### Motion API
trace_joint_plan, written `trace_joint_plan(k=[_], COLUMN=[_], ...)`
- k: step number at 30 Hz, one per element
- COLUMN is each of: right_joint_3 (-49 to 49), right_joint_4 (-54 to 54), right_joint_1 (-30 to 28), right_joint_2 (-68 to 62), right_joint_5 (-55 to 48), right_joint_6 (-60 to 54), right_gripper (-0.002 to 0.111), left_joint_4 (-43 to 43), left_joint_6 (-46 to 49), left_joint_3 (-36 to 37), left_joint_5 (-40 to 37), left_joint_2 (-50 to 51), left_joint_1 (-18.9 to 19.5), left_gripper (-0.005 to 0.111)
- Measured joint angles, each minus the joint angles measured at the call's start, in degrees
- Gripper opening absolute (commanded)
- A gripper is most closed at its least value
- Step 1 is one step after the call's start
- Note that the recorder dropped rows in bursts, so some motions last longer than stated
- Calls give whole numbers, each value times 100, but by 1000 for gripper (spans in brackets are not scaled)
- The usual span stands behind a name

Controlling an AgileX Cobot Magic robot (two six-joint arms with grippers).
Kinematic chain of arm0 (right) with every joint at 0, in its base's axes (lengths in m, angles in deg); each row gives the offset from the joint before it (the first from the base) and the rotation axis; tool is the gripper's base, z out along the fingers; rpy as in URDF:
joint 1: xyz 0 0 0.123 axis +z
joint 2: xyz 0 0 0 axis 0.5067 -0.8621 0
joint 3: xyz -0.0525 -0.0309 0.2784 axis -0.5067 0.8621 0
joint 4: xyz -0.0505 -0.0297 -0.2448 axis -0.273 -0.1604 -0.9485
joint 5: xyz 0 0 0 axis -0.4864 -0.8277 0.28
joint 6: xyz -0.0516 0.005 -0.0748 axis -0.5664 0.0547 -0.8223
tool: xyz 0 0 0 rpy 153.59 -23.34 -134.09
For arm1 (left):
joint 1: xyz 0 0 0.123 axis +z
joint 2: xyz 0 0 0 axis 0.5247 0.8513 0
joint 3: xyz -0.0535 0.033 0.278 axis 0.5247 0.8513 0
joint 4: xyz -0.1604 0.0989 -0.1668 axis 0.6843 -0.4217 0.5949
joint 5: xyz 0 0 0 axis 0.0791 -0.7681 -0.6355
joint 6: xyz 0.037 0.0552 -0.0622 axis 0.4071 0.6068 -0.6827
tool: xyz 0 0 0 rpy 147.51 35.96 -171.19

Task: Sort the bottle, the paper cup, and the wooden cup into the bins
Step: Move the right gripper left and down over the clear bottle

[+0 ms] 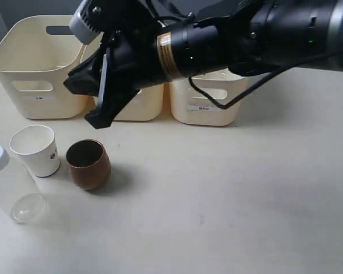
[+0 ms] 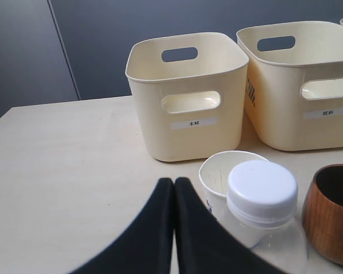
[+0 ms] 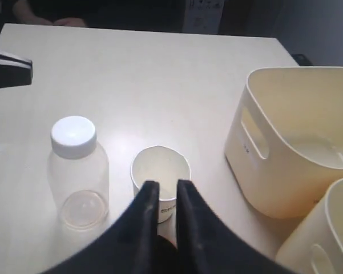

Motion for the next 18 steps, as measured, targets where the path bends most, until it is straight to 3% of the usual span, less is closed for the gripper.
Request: trace_joint_plan(k=[2, 5, 18], right_joint_3=[-74, -123, -391], right_joint_4=[132, 538, 1814], right_joint_1=[13, 27, 338], right_joint_2=[-207, -442, -1201], right_joint_5=[52, 84, 959], right_joint_6=[0, -168, -1851], right_gripper=[54, 68, 68], left_joint_4=[0, 0, 0], left_joint_6=[0, 0, 0], left_joint_3=[0, 0, 0], left_joint_5=[0, 0, 0], left_joint_2=[0, 0, 0], left_joint_1=[0, 0, 0], left_gripper=[0, 0, 0])
